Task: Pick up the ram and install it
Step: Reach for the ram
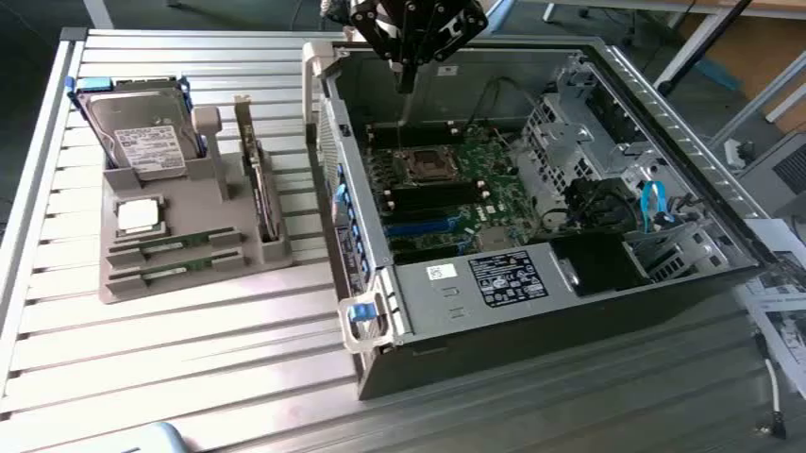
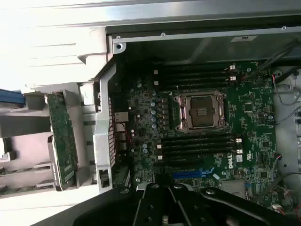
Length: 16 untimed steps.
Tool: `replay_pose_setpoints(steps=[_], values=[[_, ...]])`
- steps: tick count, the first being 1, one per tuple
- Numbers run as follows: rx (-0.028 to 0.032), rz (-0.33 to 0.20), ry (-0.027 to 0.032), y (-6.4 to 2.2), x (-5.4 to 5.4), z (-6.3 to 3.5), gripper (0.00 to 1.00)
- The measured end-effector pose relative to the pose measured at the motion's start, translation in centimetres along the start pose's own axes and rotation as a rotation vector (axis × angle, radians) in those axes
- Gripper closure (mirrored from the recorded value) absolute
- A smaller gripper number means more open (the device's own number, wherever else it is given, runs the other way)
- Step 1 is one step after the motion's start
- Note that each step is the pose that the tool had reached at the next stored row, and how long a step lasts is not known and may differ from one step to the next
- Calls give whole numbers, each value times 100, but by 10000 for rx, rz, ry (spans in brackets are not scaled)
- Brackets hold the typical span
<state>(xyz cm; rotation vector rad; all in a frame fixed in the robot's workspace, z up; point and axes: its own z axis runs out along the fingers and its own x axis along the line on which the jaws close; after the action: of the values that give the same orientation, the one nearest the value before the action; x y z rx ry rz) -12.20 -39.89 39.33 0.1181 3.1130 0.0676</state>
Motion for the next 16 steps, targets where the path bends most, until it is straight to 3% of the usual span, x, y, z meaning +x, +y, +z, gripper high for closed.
replay_pose_setpoints(steps=[10, 16], values=[[1, 1, 16, 0, 0, 0, 90], [2, 0, 17, -5, 59, -2, 90]])
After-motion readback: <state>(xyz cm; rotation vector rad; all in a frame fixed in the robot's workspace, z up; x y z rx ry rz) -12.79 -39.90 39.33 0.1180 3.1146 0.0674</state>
